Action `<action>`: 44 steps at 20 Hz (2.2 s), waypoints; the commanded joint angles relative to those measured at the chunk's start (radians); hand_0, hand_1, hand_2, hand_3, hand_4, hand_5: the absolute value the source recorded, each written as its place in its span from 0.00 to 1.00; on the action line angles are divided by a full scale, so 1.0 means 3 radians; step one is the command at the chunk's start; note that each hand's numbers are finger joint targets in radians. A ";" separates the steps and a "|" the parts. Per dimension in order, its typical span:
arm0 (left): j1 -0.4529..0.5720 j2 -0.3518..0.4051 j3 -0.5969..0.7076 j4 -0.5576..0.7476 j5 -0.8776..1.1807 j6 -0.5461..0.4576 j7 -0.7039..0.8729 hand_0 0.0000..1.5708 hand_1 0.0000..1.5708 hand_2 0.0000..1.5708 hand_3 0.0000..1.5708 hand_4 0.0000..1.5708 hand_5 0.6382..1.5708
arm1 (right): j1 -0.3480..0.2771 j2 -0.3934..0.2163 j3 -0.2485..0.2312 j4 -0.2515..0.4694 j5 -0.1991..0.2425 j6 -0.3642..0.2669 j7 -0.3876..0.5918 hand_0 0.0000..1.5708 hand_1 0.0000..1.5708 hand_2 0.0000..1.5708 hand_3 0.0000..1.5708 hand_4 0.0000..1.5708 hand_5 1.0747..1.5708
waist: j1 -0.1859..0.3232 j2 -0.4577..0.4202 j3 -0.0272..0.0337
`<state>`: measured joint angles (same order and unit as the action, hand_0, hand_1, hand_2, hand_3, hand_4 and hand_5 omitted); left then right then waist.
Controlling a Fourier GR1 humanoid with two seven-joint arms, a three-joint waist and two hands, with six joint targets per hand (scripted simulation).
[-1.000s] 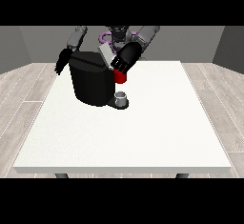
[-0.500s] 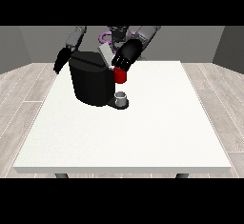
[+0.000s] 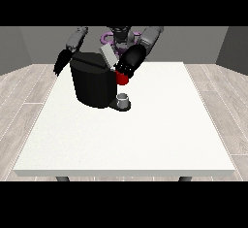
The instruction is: Insert the coffee pod into the coffee machine and close the lid
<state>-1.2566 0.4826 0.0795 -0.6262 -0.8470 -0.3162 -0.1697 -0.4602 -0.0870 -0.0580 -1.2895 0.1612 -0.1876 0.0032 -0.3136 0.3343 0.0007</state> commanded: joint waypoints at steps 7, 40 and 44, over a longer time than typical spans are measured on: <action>-0.0138 0.0083 0.0189 0.0107 0.0052 0.0206 -0.0100 0.78 0.78 0.76 0.60 0.00 1.00 | 0.0077 0.0144 0.0258 -0.0190 0.0144 -0.0025 0.0050 0.00 0.00 0.00 0.00 0.00 1.00 | -0.0213 0.0079 -0.0003; 0.0140 -0.0054 -0.0019 -0.0140 -0.0178 0.0177 -0.0317 0.00 0.00 0.00 0.04 0.00 1.00 | 0.0199 0.0005 -0.0199 0.0379 -0.0022 -0.0125 -0.0160 0.00 0.00 0.00 0.00 0.10 1.00 | 0.0403 -0.0258 0.0000; 0.0465 -0.0458 -0.0107 -0.0237 -0.0161 0.0229 -0.0148 0.00 0.00 0.00 0.00 0.00 1.00 | 0.0288 -0.0146 -0.0371 0.0603 -0.0113 -0.0047 -0.0137 0.00 0.00 0.00 0.00 0.00 1.00 | 0.0580 -0.0562 0.0000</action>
<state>-1.1895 0.4333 0.0700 -0.6679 -0.9013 -0.2490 -0.2419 -0.4031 -0.1048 -0.1246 -1.1715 0.1521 -0.2111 -0.0239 -0.1968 0.2417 0.0011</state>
